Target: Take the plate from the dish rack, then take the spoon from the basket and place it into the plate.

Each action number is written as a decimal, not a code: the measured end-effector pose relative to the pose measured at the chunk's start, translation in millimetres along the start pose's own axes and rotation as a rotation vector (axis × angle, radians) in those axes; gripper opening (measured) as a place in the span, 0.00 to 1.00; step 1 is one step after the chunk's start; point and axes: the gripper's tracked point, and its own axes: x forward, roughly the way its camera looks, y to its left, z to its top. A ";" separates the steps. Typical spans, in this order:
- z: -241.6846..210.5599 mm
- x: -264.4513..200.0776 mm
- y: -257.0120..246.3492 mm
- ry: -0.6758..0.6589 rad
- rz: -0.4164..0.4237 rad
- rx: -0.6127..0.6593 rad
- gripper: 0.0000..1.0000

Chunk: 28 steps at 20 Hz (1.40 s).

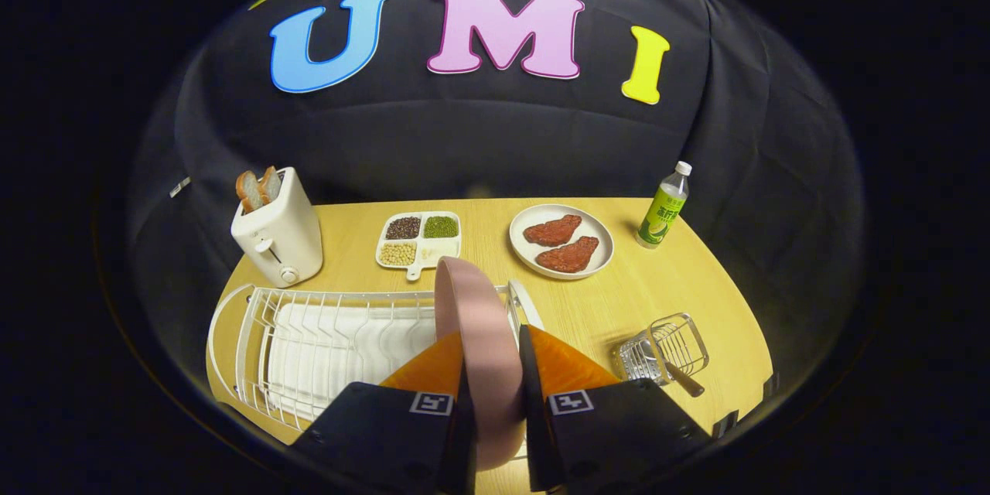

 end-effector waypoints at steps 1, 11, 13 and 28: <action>2.5 -0.8 -1.6 -0.006 -0.011 -0.001 0.30; 24.9 -18.6 -13.5 -0.066 -0.085 -0.009 0.30; 25.5 -23.4 -7.3 -0.061 -0.033 0.012 0.28; -18.5 -89.8 -86.8 0.013 0.300 0.004 0.21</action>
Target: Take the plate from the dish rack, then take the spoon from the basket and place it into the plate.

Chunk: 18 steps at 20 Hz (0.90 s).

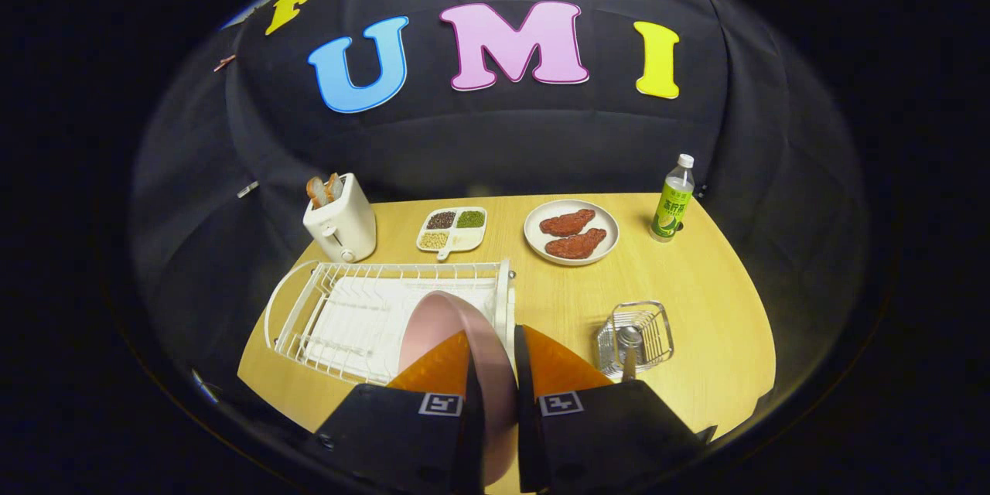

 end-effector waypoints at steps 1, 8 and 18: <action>-7.8 -9.8 -7.0 0.007 0.018 0.021 0.21; -76.9 -40.8 -57.4 0.102 0.147 0.201 0.21; -163.6 12.6 -91.1 0.254 0.293 0.124 0.21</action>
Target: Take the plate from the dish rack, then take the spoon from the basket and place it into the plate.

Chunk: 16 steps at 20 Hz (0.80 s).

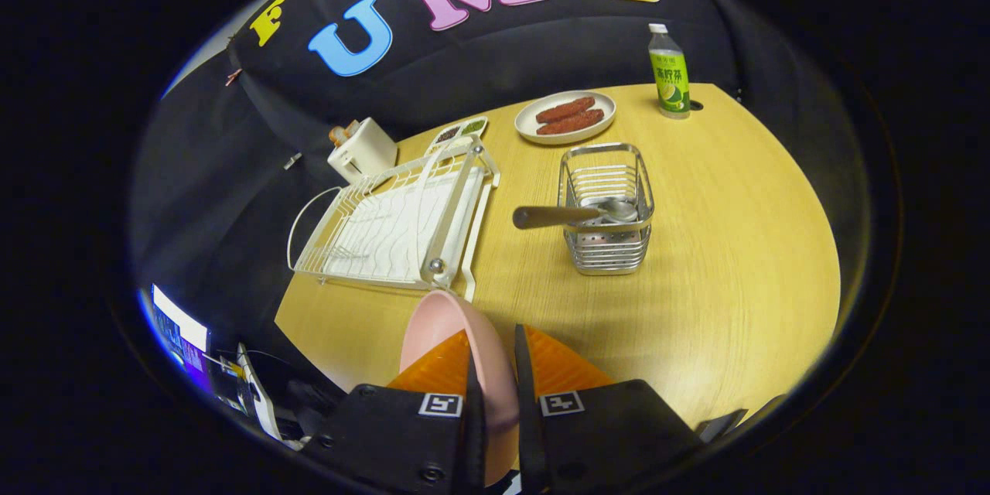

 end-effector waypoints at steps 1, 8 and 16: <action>-6.8 7.9 -5.8 0.026 0.011 -0.008 0.22; -20.9 33.4 -28.3 0.095 0.105 0.005 0.24; 6.1 16.1 -39.8 -0.052 0.068 -0.054 0.62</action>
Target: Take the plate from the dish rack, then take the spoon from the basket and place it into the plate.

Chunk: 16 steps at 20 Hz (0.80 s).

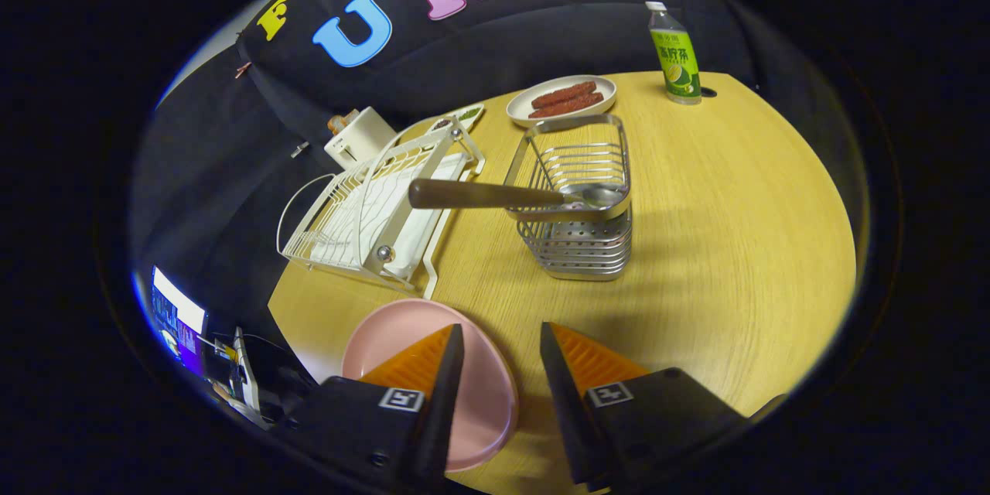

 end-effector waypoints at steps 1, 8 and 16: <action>6.3 -9.1 -0.4 -0.031 -0.008 -0.034 0.79; 78.8 -48.7 0.6 -0.311 -0.080 -0.320 0.98; 102.7 0.0 6.9 -0.330 -0.057 -0.444 0.99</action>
